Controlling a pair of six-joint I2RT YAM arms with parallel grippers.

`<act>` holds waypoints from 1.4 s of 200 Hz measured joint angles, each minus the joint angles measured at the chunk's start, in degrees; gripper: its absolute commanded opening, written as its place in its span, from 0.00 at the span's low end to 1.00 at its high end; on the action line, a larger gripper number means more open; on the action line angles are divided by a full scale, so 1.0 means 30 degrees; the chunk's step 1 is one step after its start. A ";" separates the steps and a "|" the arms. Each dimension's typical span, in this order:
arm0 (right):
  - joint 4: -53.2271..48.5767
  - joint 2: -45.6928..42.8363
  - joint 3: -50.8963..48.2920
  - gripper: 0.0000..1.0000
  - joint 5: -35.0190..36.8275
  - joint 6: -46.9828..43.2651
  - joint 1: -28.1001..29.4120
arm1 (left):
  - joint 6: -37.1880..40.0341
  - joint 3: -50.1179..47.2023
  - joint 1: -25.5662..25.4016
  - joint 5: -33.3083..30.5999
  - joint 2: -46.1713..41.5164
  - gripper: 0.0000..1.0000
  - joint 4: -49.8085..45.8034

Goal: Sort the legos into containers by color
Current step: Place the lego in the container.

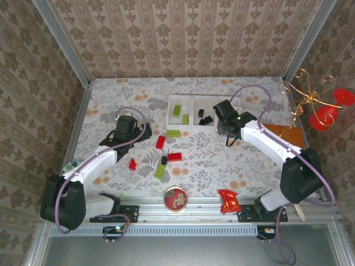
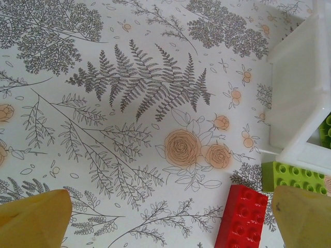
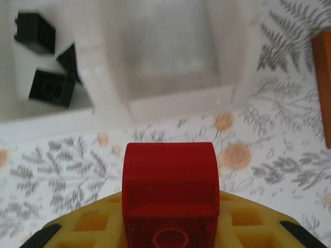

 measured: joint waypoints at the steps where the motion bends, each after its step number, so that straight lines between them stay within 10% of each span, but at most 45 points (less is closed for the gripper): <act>1: 0.0022 0.0044 0.0036 0.10 -0.0007 -0.0080 -0.0058 | 0.0000 0.0000 0.0000 0.0000 0.0000 1.00 -0.0007; 164: 0.1304 0.8204 0.6645 0.19 -0.0080 -0.4794 -0.3432 | -0.0080 -0.0007 0.0036 0.0073 -0.0007 1.00 -0.0248; 280: 0.1246 0.8961 0.6921 0.51 -0.0146 -0.4867 -0.3453 | -0.0095 -0.0007 0.0138 0.0124 -0.0124 1.00 -0.0306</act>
